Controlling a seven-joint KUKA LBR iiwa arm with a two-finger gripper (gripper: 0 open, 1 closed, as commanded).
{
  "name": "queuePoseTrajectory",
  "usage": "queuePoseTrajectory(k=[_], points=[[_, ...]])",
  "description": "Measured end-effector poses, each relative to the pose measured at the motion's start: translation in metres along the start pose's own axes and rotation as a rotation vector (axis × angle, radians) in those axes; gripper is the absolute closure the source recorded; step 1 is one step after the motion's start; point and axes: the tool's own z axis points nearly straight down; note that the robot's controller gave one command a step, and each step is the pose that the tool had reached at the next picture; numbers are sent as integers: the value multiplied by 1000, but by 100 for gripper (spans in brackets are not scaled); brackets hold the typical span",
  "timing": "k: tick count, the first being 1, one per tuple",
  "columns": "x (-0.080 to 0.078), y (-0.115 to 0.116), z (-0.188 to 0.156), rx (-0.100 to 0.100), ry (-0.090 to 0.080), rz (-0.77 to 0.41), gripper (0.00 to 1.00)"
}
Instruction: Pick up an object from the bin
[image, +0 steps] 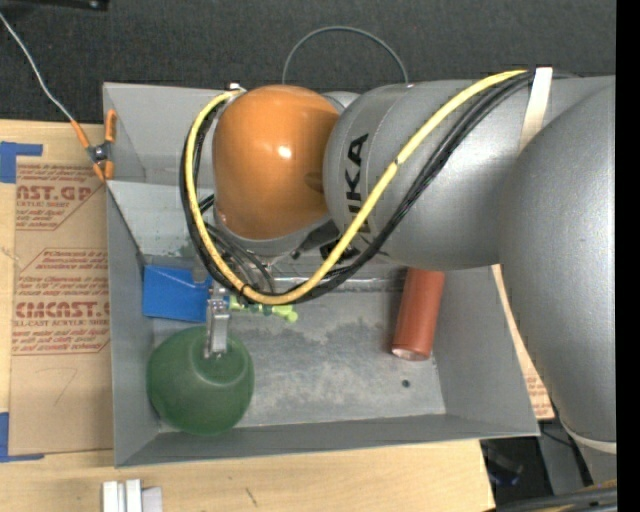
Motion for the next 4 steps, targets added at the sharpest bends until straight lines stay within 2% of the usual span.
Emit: queuePoseTrajectory(k=[1, 2, 3, 4], points=[[-2, -2, -5, -2, -8, 3, 0], [-24, 14, 101, -5, -7, 185, 0], [-23, 12, 93, -7, -12, 200, 0], [-46, 17, 110, -8, -8, 307, 0]])
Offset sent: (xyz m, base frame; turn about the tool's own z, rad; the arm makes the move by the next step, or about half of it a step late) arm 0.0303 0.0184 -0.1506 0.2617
